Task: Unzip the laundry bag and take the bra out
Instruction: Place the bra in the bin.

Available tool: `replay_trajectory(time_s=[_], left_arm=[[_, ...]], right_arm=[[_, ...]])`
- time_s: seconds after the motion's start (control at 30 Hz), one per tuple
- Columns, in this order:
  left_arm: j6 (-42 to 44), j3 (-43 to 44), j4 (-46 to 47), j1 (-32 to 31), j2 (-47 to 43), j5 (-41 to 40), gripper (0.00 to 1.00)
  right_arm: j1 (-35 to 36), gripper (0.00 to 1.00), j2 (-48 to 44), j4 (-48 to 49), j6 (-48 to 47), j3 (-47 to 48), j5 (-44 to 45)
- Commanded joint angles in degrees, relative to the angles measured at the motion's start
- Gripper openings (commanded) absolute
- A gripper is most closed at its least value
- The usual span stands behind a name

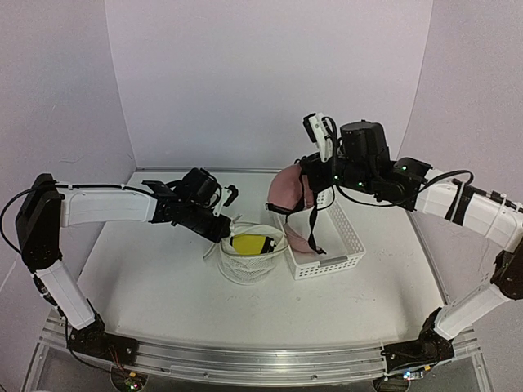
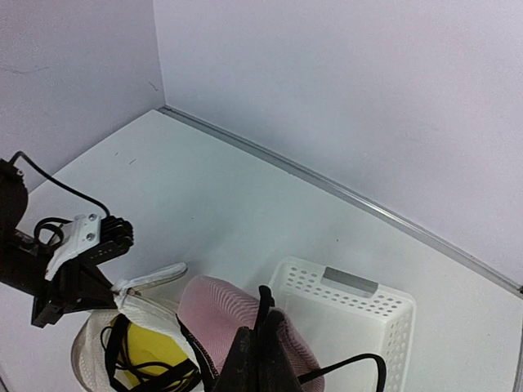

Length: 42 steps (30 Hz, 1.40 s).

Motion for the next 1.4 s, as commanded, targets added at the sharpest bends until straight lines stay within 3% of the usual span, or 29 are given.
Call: replay_trajectory(time_s=[0.0,0.47,1.07,1.2,1.37], left_arm=[[0.9,2.5,-1.0,-0.3,-0.2,-1.0,0.0],[0.7,2.2,-1.3,-0.3,-0.2,-1.6,0.0],[1.1,3.5,-1.9,-0.3,1.0,-1.6,0.0],[1.1,3.3,-2.1,-0.3,0.8,-1.6,0.0],[0.9,2.8,-2.1,-0.3,-0.3,-4.0,0.0]], right_arm=[[-0.2,0.0,-0.3,2.6,-1.0,0.3,8.3],[-9.8,0.0,5.1,2.5,6.9,-4.3,1.0],[-15.1,0.0,15.7,2.0,12.8,-7.2,-10.5],[-17.1,0.08,20.3,0.8,14.0,-6.7,-11.5],[-17.4,0.32,22.0,-0.8,14.4,-6.0,-9.6]])
